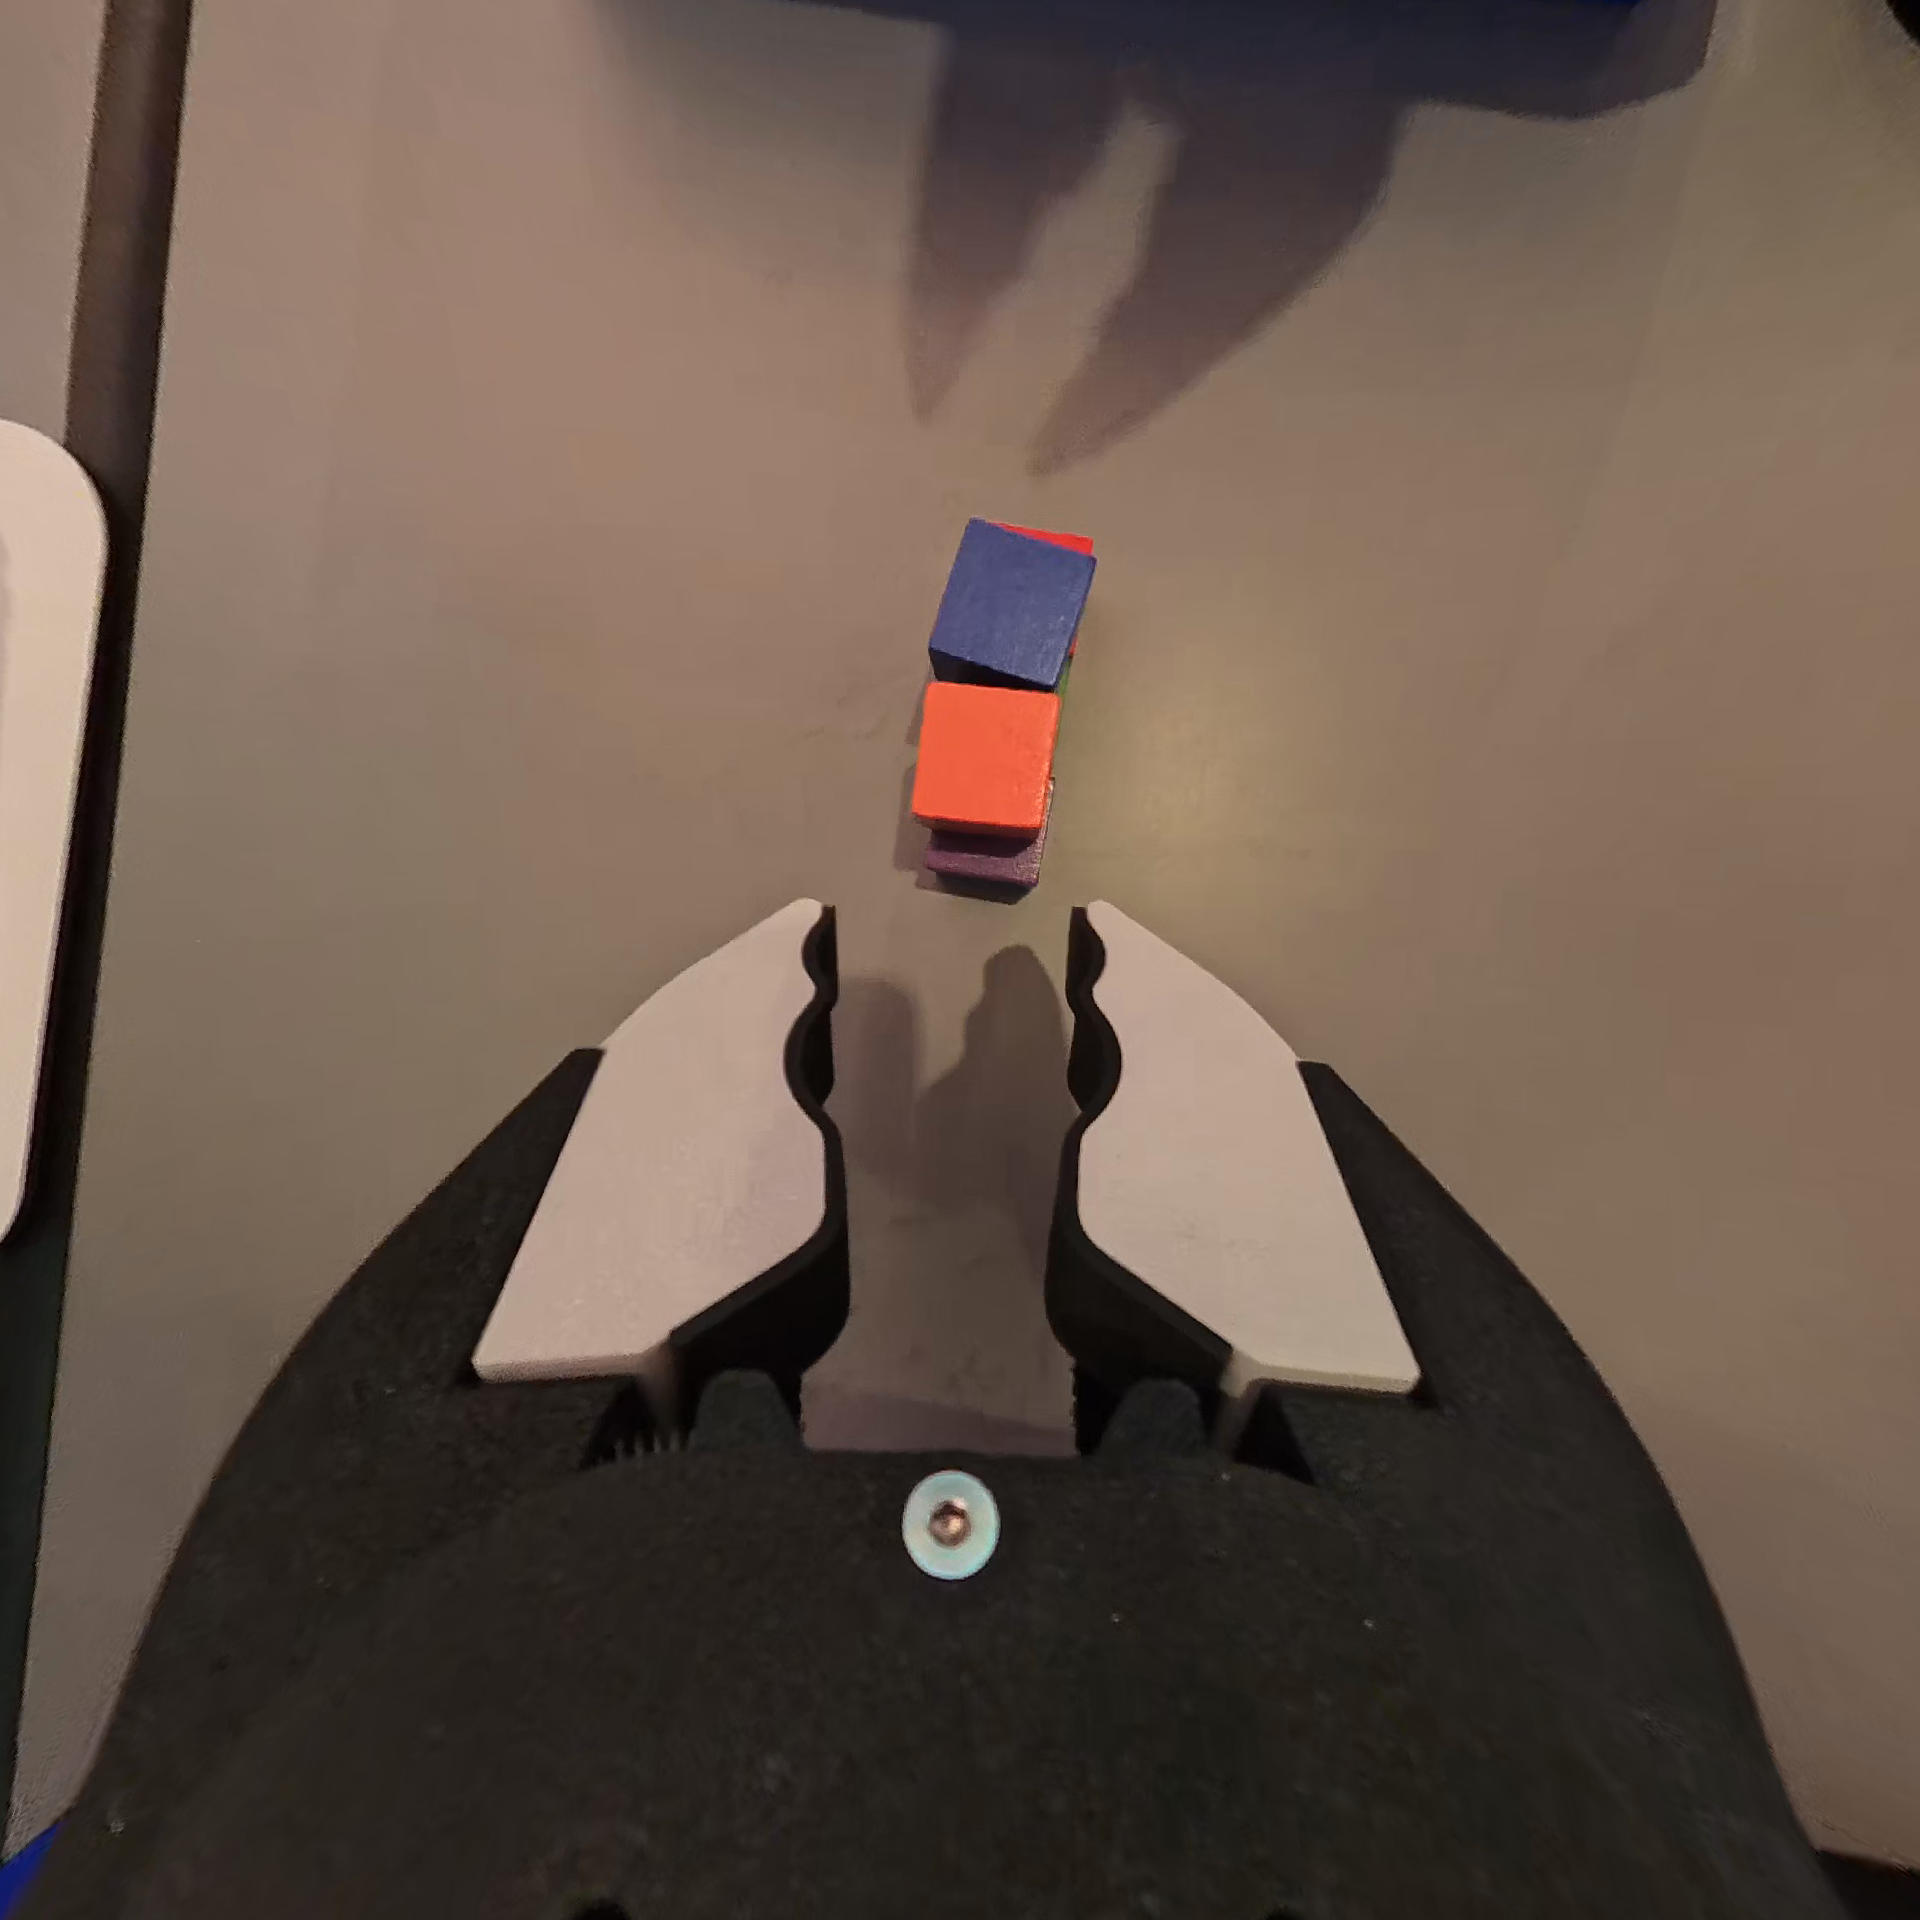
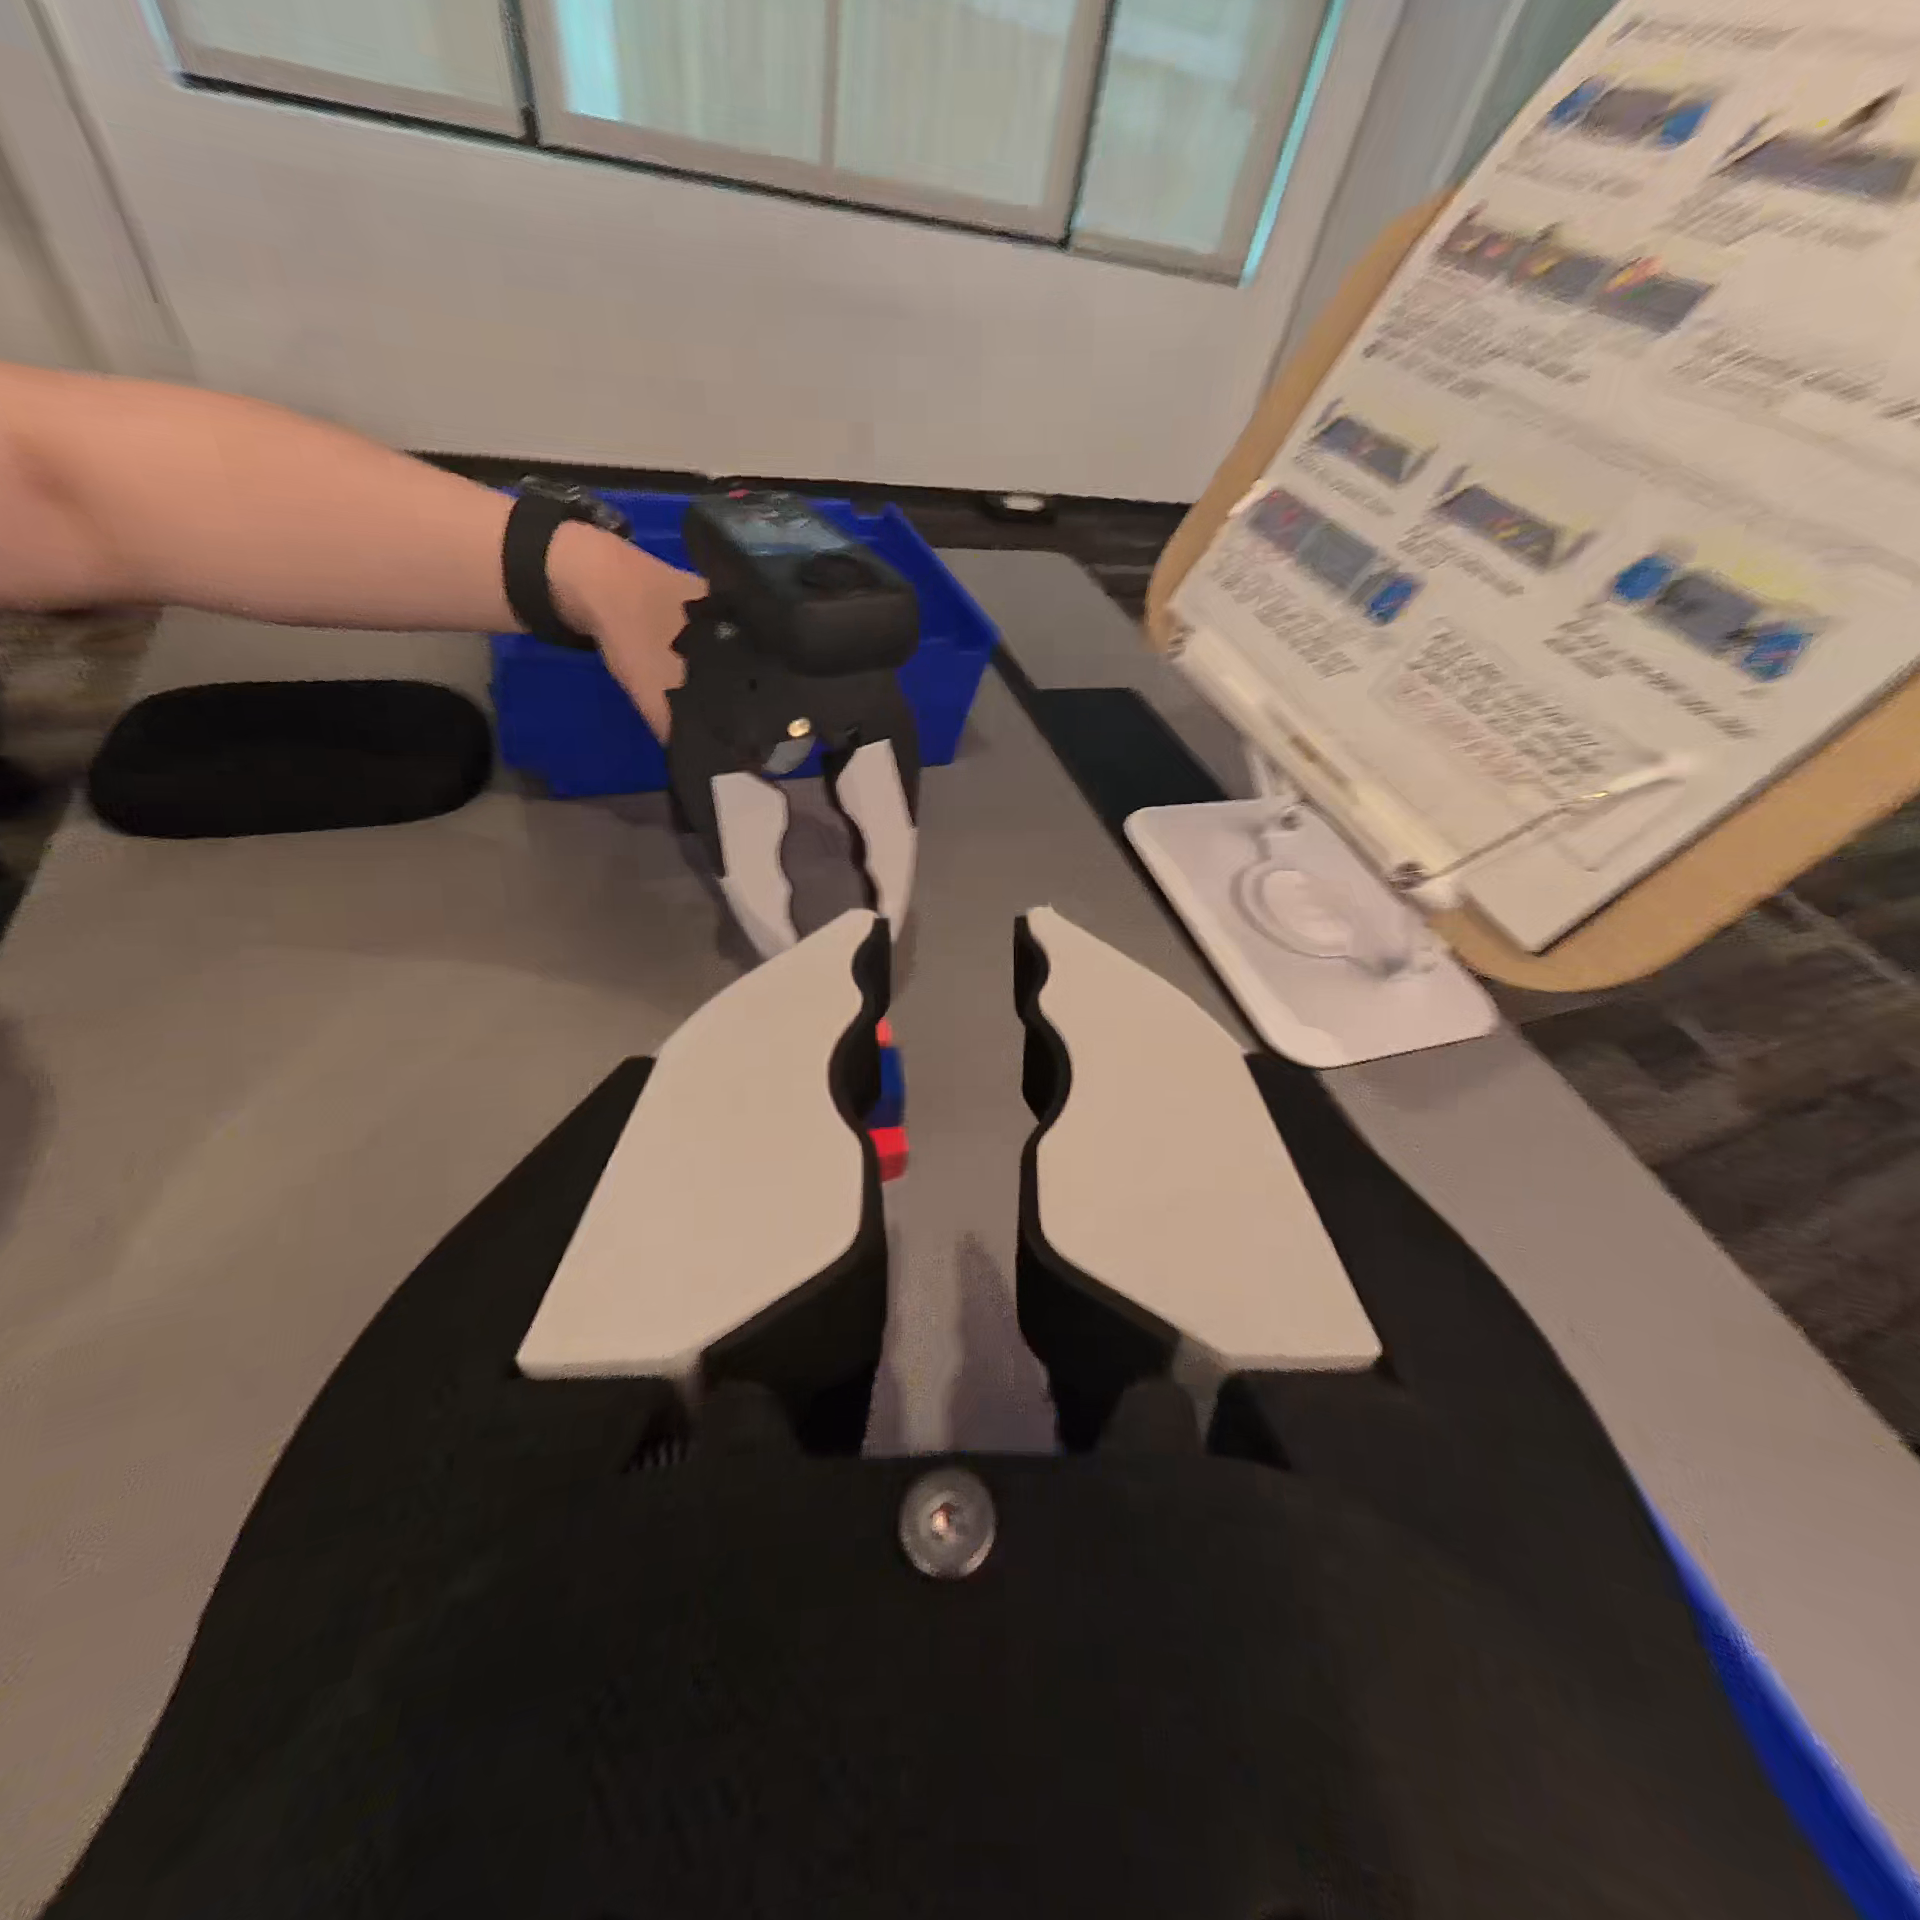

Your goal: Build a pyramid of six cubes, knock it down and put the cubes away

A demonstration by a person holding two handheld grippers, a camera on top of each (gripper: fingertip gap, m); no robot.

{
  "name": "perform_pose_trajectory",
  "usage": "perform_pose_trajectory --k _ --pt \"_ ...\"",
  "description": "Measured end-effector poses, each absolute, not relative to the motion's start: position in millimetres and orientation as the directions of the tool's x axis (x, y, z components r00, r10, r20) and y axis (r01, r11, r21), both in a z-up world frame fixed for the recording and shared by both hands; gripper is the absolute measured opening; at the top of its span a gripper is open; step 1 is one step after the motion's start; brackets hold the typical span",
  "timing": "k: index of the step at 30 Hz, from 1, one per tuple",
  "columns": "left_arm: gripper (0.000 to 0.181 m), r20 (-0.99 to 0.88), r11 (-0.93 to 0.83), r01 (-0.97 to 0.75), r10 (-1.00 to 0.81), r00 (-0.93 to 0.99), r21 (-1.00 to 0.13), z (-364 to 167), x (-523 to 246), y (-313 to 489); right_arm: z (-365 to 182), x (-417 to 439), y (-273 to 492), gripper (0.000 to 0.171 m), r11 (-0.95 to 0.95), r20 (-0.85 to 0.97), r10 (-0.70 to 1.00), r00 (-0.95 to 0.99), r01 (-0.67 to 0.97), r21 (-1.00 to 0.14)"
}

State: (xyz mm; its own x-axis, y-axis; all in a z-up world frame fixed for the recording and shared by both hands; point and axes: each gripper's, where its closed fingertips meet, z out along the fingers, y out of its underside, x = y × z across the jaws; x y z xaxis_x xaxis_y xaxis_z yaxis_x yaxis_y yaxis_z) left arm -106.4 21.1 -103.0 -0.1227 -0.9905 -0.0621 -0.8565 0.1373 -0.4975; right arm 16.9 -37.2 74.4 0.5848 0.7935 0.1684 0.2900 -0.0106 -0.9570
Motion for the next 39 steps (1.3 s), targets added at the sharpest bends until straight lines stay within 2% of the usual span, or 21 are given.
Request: perform_pose_trajectory --k 2,6,10,14,22,32,39 --pt "0.043 -0.071 0.127 -0.844 -0.992 -0.105 -0.522 -104 -106 19 51 -3 -35 0.027 -0.077 0.142 0.832 0.537 0.364 -0.928" --pt "0.041 -0.054 0.097 -0.813 -0.995 -0.081 -0.574 -107 -104 13 -9 -29 -23 0.033 -0.177 0.161 0.860 0.484 0.579 -0.796" --pt "0.042 -0.047 0.070 -0.814 -0.998 -0.052 -0.577 -115 -102 14 -48 -49 -18 0.033 -0.264 0.099 0.879 0.467 0.649 -0.713" --pt "0.042 -0.061 0.070 -0.833 -0.997 -0.043 -0.550 -122 -103 15 -78 -58 -12 0.040 -0.269 0.157 0.879 0.450 0.740 -0.616" --pt "0.043 -0.082 0.061 -0.798 -0.997 -0.015 -0.600 -122 -89 14 -101 -60 -1 0.043 -0.327 0.131 0.861 0.492 0.732 -0.597" --pt "0.042 -0.083 0.060 -0.797 -0.996 -0.013 -0.601 -126 -84 13 -113 -57 5 0.031 -0.348 0.147 0.848 0.509 0.744 -0.571" --pt "0.038 -0.089 0.068 -0.794 -0.996 -0.017 -0.604 -126 -83 16 -118 -51 8 0.029 -0.363 0.146 0.845 0.514 0.753 -0.549"
